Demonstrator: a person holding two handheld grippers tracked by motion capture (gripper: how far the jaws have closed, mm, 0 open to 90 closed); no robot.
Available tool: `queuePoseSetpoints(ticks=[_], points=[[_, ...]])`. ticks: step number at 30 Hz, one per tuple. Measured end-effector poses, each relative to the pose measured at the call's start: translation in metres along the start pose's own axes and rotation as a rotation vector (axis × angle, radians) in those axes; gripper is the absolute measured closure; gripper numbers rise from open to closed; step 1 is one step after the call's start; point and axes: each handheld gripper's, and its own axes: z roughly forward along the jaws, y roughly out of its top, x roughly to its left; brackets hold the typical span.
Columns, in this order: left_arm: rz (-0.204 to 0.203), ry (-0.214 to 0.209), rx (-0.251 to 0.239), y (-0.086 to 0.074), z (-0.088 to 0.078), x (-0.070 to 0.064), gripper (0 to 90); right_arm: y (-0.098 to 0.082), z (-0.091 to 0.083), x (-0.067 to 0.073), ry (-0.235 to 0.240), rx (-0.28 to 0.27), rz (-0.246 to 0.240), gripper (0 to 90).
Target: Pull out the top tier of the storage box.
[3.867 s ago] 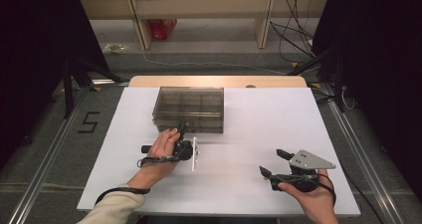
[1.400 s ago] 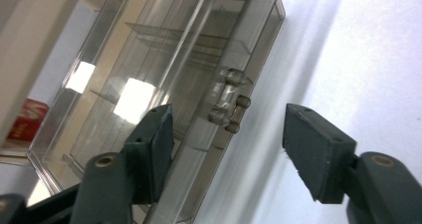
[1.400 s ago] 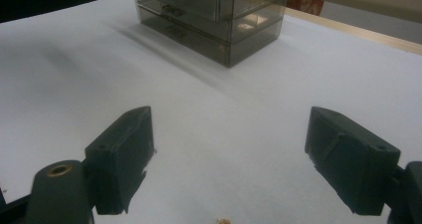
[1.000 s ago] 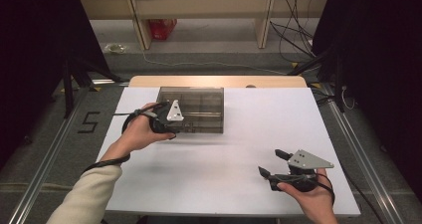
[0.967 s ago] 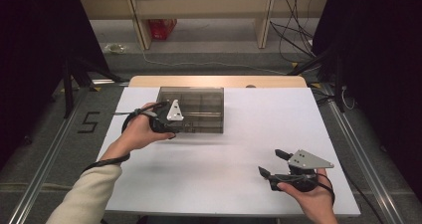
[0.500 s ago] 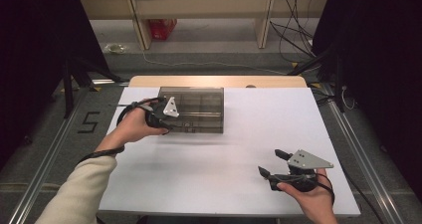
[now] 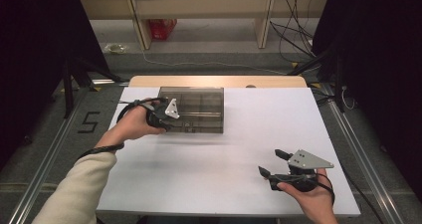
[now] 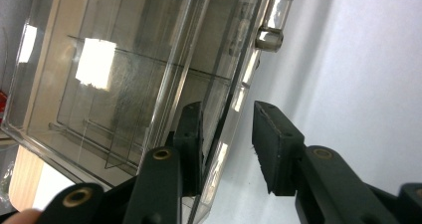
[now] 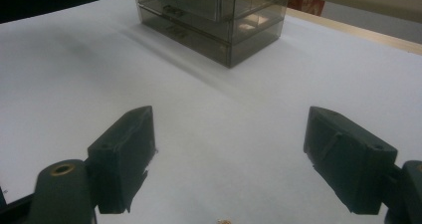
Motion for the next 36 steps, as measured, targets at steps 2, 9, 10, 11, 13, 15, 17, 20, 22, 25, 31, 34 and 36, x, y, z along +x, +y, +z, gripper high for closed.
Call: queuePoseSetpoints(ticks=[2, 9, 10, 11, 13, 15, 17, 20, 22, 25, 31, 34, 36], points=[[0.007, -0.003, 0.003, 0.0003, 0.0010, 0.0001, 68.9, 0.0001, 0.0000, 0.0002, 0.000, -0.002, -0.001, 21.2], [0.023, -0.014, 0.006, -0.0005, 0.0019, 0.0040, 74.6, 0.0001, -0.0002, 0.0000, 0.000, -0.003, 0.002, 21.2], [0.030, -0.015, 0.010, -0.0001, 0.0018, 0.0044, 74.8, 0.0000, -0.0001, -0.0001, -0.001, -0.003, 0.001, 21.2], [0.035, -0.019, 0.013, 0.0001, 0.0017, 0.0049, 75.1, 0.0000, -0.0001, -0.0001, -0.001, -0.003, 0.001, 21.2], [0.043, -0.025, 0.016, 0.0004, 0.0018, 0.0055, 75.7, 0.0000, -0.0001, -0.0001, 0.000, -0.003, 0.001, 21.2], [0.053, -0.031, 0.016, 0.0004, 0.0019, 0.0060, 76.3, 0.0001, -0.0002, 0.0001, 0.000, -0.003, 0.002, 21.2], [0.064, -0.039, 0.016, 0.0005, 0.0019, 0.0067, 76.9, 0.0001, -0.0001, 0.0001, 0.000, -0.003, 0.002, 21.2], [0.079, -0.052, 0.017, 0.0007, 0.0018, 0.0078, 78.0, -0.0001, 0.0000, 0.0000, 0.000, -0.002, 0.002, 21.2], [0.092, -0.061, 0.019, 0.0009, 0.0014, 0.0086, 78.9, 0.0000, 0.0000, -0.0001, -0.001, -0.003, 0.002, 21.2], [0.110, -0.069, 0.021, 0.0014, 0.0012, 0.0090, 79.9, -0.0001, 0.0000, 0.0000, 0.000, -0.002, 0.001, 21.2], [0.128, -0.083, 0.027, 0.0025, 0.0008, 0.0097, 81.1, -0.0003, 0.0000, -0.0003, 0.000, -0.002, 0.002, 21.2], [0.135, -0.082, 0.031, 0.0030, 0.0006, 0.0094, 81.4, -0.0003, 0.0000, -0.0002, 0.000, -0.002, 0.002, 21.2], [0.140, -0.080, 0.032, 0.0033, 0.0005, 0.0094, 81.6, -0.0003, -0.0001, -0.0002, 0.001, -0.001, 0.002, 21.2]])
